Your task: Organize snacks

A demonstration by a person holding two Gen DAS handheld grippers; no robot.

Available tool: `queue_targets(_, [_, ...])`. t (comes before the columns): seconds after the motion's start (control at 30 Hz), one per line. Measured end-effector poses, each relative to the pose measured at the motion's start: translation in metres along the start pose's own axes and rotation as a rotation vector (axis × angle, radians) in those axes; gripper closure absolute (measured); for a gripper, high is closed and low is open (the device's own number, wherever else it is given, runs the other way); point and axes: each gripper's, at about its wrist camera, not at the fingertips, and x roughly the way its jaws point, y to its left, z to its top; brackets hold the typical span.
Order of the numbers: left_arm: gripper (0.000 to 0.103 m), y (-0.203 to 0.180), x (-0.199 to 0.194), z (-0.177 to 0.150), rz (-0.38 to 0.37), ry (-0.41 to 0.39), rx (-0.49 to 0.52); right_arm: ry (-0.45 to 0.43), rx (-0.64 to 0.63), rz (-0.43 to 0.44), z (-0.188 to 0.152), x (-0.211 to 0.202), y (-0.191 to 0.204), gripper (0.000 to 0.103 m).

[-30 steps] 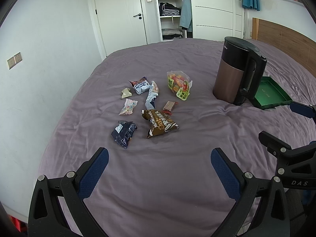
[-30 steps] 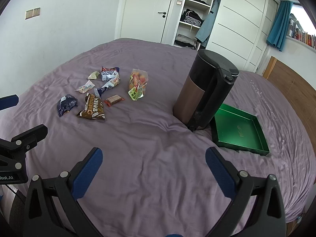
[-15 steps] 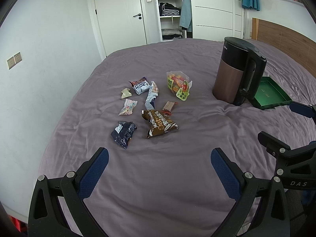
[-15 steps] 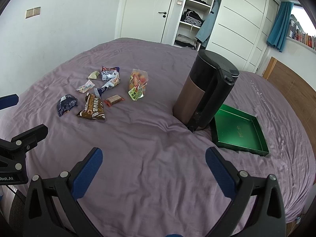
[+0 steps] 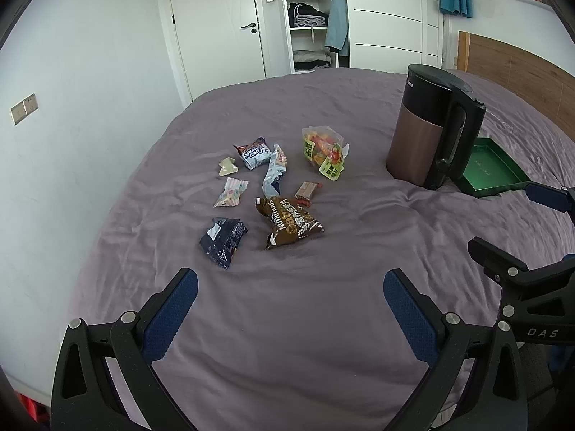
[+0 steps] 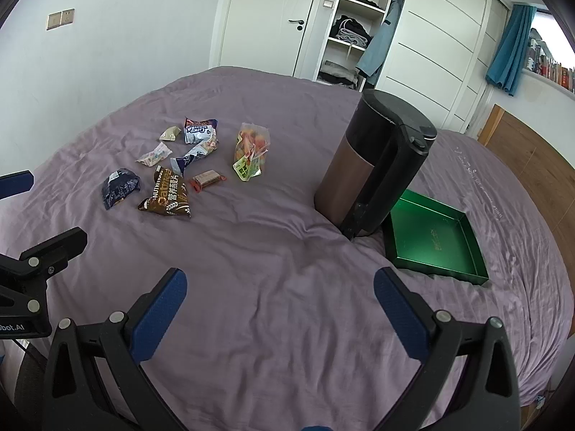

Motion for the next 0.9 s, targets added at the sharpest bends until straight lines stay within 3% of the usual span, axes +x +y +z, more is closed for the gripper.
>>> queue_targets(0.2, [0.001, 0.019, 0.009, -0.002, 0.034, 0.012, -0.031, 0.014, -0.009, 0.013, 0.000, 0.008, 0.003, 0.000])
queue_targets(0.57, [0.001, 0.118, 0.058, -0.001, 0.227, 0.085, -0.165, 0.057, 0.007, 0.152, 0.030, 0.060, 0.038, 0.000])
queue_targets(0.9, [0.001, 0.101, 0.158, 0.022, 0.166, 0.196, 0.064, 0.153, 0.070, 0.320, 0.062, 0.151, 0.080, 0.000])
